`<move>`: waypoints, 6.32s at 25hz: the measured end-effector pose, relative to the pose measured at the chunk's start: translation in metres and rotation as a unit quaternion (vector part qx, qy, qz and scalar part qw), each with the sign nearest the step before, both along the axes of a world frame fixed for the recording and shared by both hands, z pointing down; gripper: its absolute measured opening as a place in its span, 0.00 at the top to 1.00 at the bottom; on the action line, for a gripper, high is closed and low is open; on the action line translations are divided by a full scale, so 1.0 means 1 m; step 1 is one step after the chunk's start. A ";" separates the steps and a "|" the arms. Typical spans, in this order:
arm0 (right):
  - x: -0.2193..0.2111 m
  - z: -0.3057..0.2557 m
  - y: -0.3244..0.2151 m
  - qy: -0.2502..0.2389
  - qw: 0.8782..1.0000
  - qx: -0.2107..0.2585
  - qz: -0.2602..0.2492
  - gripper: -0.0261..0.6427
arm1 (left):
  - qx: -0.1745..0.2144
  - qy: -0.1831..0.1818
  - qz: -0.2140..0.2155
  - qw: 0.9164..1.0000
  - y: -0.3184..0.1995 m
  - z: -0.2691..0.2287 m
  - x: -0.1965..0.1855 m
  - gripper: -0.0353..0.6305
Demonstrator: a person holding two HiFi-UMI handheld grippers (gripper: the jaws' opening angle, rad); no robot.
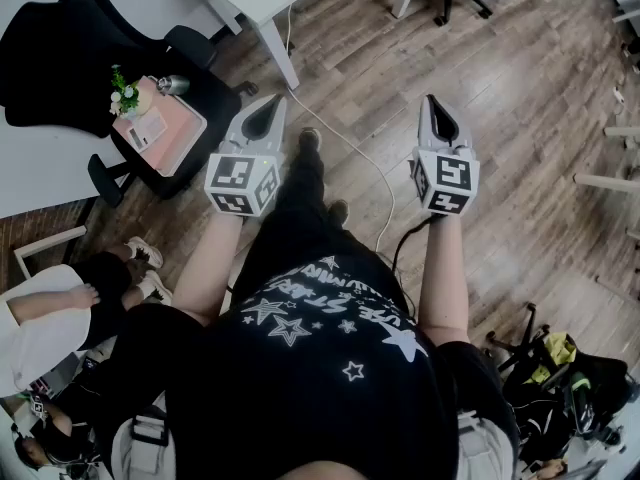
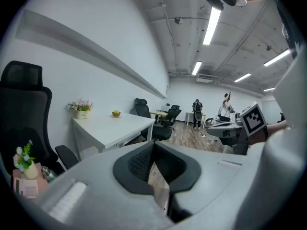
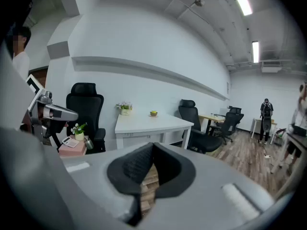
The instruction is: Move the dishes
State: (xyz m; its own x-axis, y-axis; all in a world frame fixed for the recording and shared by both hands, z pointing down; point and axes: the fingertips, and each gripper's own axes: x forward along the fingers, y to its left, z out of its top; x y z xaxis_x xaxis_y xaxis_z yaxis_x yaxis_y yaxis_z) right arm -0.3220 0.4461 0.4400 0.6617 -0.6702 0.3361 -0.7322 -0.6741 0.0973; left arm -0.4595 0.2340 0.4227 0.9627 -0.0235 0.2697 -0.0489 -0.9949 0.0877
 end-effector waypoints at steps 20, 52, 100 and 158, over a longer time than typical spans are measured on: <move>0.014 -0.023 -0.002 0.024 0.999 0.033 -0.002 0.96 | 0.020 0.021 -0.005 1.000 -0.004 -0.016 0.016 0.93; 0.305 -0.036 -0.307 0.001 0.996 0.013 -0.092 0.64 | 0.007 0.027 -0.072 0.997 -0.271 -0.011 0.256 0.93; 0.594 0.071 -0.681 -0.090 0.849 -0.154 -0.498 0.44 | 0.026 -0.052 -0.448 0.892 -0.397 -0.004 0.457 0.93; 0.505 0.077 -0.809 -0.055 0.857 -0.190 -0.475 0.45 | -0.018 -0.036 -0.418 0.907 -0.492 0.028 0.392 0.93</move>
